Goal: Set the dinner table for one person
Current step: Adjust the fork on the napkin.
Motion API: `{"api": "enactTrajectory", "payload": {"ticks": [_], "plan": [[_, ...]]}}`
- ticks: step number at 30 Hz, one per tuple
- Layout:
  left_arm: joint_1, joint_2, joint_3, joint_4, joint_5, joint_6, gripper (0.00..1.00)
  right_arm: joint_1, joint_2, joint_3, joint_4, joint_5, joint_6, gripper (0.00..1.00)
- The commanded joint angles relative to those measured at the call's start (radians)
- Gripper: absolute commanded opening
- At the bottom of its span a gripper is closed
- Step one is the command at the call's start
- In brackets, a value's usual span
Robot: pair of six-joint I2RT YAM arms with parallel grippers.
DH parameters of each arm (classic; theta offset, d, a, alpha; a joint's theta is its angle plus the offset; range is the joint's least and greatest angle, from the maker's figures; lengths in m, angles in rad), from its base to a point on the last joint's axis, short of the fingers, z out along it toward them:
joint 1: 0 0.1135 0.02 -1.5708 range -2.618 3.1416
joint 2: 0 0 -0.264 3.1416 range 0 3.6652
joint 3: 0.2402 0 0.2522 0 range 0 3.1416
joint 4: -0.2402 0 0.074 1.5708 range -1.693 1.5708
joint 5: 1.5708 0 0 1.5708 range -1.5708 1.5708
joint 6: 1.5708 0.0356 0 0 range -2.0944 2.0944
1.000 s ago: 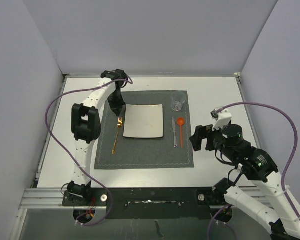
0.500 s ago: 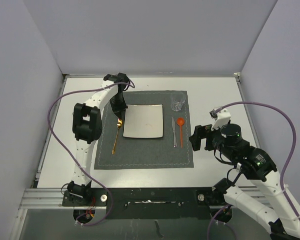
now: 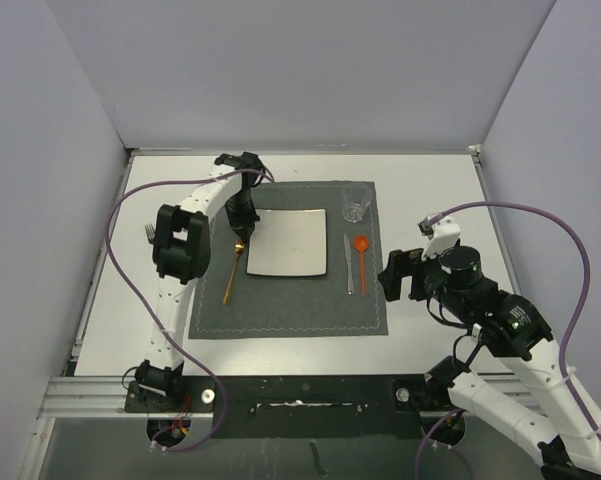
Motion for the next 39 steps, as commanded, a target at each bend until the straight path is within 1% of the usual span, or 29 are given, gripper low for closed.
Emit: {"api": "enactTrajectory", "payload": {"ticks": [1,17,27,39], "plan": [[-0.004,0.035,0.056,0.016,0.009,-0.002,0.00,0.003,0.006,0.024,0.037,0.019,-0.012,0.98],[0.003,0.013,0.052,-0.023,-0.058,-0.004,0.00,0.003,0.004,0.020,0.039,0.012,-0.006,0.98],[0.008,-0.013,0.032,-0.019,-0.071,-0.004,0.00,0.004,-0.004,0.018,0.039,0.007,-0.001,0.98],[0.008,0.008,0.078,-0.024,-0.078,0.012,0.00,0.004,-0.012,0.018,0.033,0.009,0.003,0.98]]}}
